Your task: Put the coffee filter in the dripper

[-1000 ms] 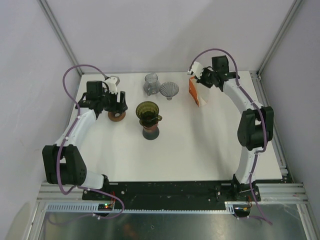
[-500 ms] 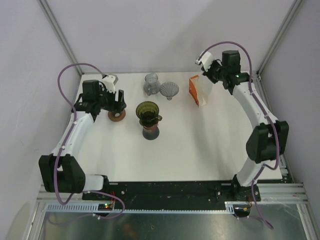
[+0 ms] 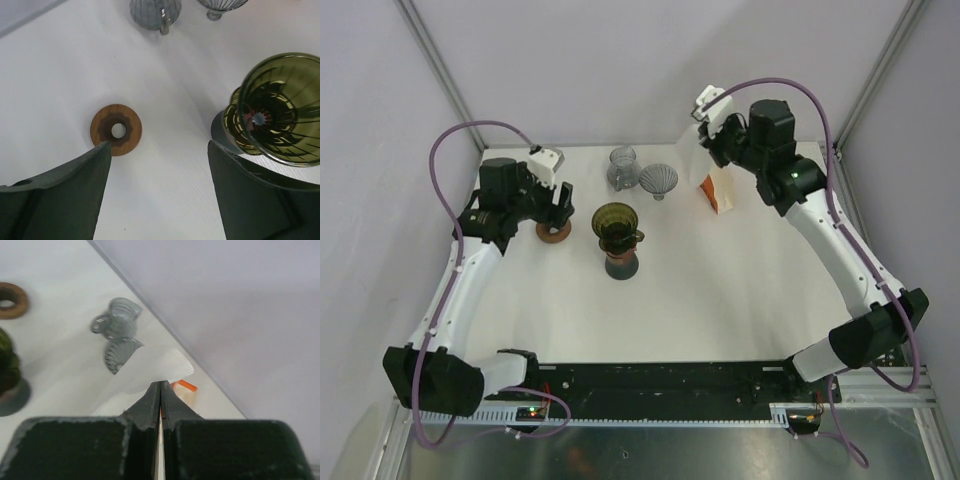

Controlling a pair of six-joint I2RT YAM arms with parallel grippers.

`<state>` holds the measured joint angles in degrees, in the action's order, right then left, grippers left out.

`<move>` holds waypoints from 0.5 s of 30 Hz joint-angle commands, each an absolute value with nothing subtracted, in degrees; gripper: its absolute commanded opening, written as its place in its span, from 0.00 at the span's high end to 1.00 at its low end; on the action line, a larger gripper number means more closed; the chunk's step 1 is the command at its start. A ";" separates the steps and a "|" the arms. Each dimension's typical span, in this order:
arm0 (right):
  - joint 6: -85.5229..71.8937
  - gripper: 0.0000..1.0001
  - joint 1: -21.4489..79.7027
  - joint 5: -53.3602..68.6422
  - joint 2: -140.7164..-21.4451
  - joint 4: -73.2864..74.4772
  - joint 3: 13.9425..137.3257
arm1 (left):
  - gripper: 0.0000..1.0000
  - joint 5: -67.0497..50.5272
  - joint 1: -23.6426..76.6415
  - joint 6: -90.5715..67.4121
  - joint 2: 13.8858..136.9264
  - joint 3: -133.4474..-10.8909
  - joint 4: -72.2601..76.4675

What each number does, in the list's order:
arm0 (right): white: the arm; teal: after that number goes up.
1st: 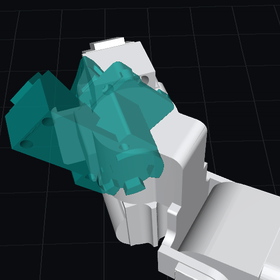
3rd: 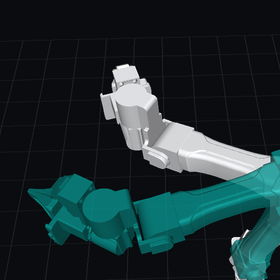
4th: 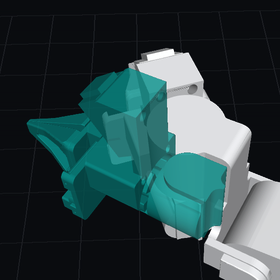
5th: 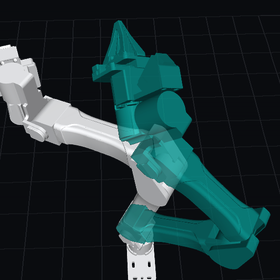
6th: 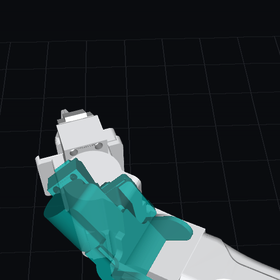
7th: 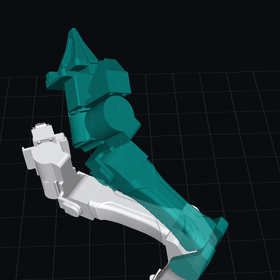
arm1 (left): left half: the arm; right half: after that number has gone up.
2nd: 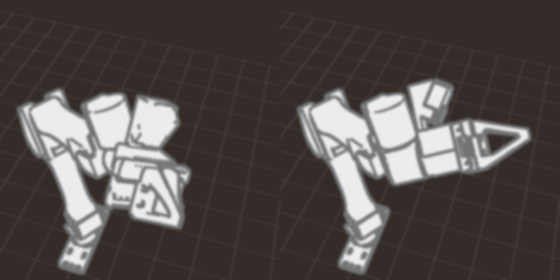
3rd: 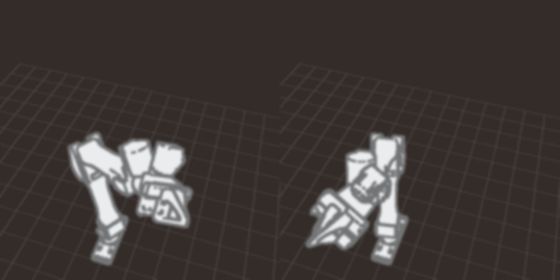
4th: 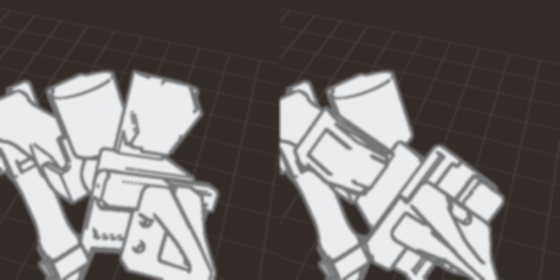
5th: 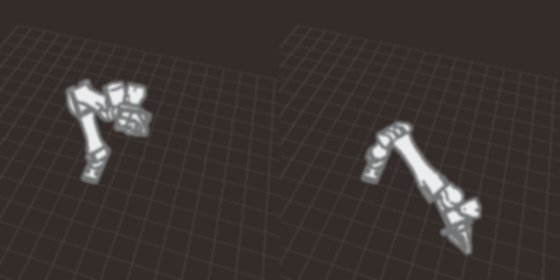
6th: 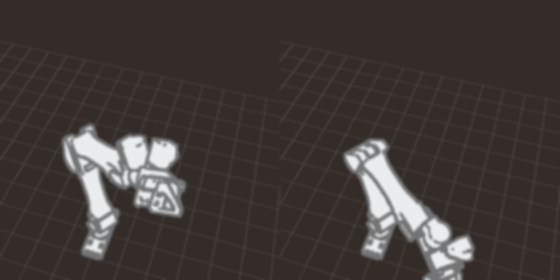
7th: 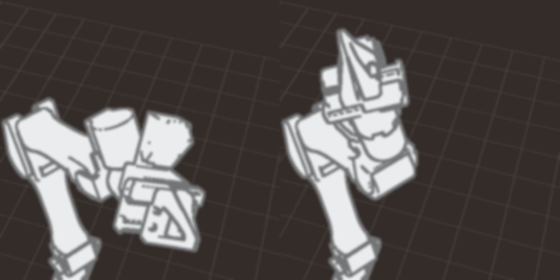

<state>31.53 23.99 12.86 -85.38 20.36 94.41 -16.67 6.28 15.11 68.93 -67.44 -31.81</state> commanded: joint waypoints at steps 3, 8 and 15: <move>19.68 1.00 33.11 10.39 -86.65 33.40 107.76 | 0.18 -17.03 7.80 15.63 65.19 -72.33 -34.20; 5.30 1.00 34.67 10.25 -94.14 45.22 121.90 | 0.19 -18.32 8.87 13.27 63.80 -76.34 -35.37; -8.65 1.00 36.89 10.12 -98.31 43.32 122.21 | 0.24 -15.71 19.30 10.75 64.73 -84.72 -37.32</move>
